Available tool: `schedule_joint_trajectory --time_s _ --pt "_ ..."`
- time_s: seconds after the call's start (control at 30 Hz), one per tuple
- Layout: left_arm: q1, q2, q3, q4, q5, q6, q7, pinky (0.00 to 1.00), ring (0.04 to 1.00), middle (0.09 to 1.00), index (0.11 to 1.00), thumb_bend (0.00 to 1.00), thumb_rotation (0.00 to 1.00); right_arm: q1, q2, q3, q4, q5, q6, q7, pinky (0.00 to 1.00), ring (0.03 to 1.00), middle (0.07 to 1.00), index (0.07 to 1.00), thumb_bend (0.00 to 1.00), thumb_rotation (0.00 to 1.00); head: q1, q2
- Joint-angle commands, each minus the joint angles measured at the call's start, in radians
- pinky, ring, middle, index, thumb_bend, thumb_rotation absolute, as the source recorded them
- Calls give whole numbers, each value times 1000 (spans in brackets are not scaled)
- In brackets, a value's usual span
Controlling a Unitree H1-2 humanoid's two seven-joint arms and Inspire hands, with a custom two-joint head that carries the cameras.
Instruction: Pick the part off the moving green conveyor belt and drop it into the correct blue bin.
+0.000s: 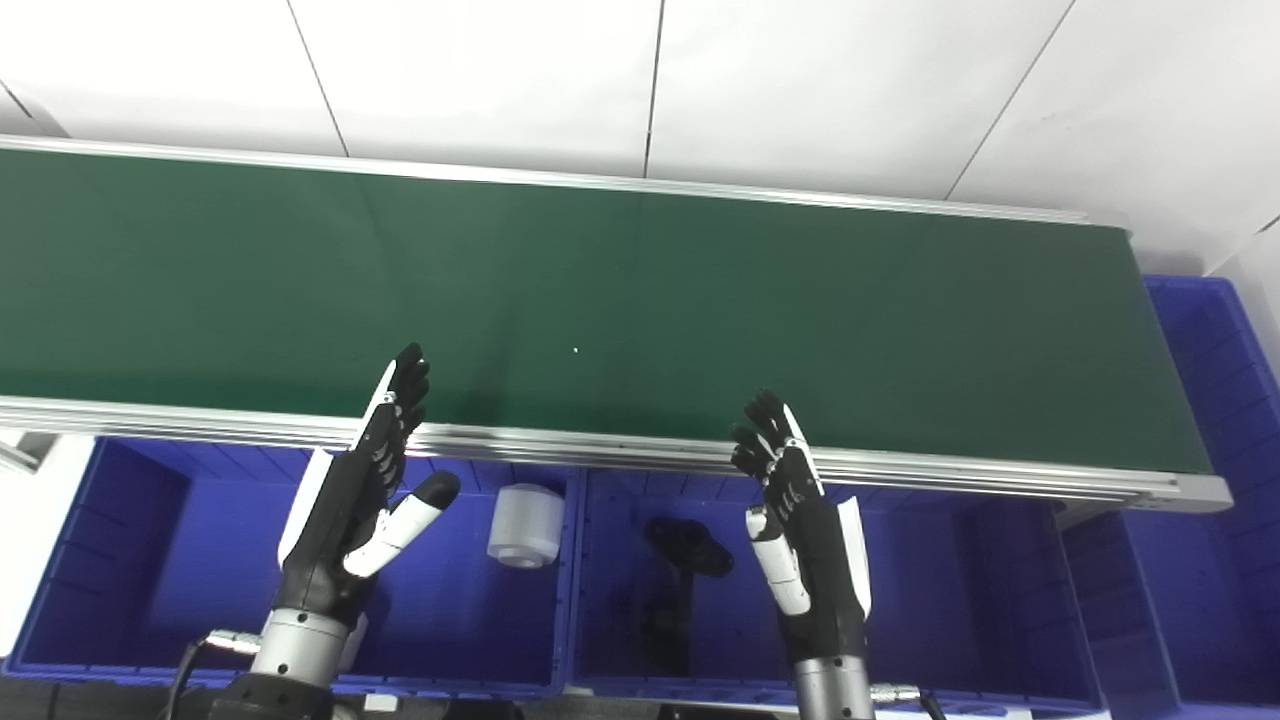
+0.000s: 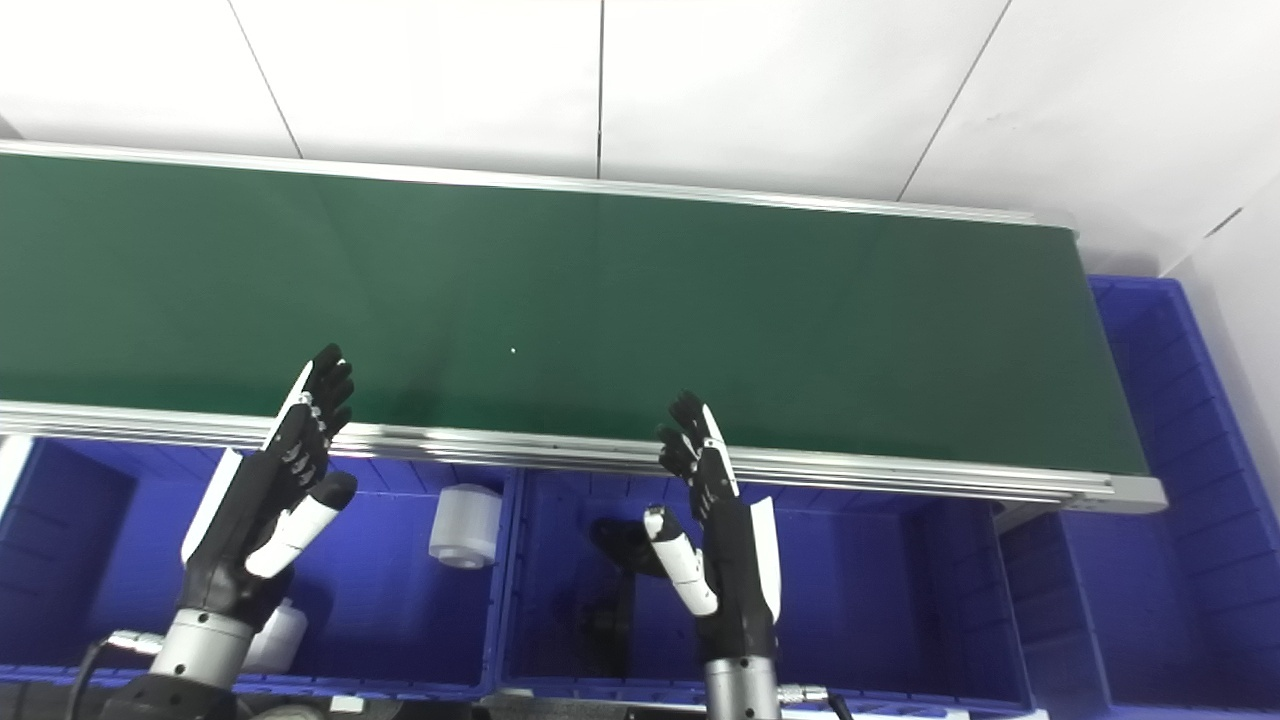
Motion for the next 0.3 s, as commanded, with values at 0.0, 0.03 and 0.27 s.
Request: schedule_joint_trajectory --time_s 0.0,0.03,0.27 --pt "1 -4 -3 -24 3 -44 13 997 993 1000 1000 618 740 2 12 7 -32 -4 -10 -6 835 872 922 945 809 906 0 0" --pt "3 -6 -6 -24 4 -45 16 996 992 1000 1000 619 739 3 11 6 -31 -2 -11 -6 835 873 922 945 808 906 8 -3" --pt "7 -7 -11 -23 -3 -57 25 994 990 1000 1000 614 718 7 6 5 -32 2 -13 -4 831 870 922 945 807 906 19 -6"
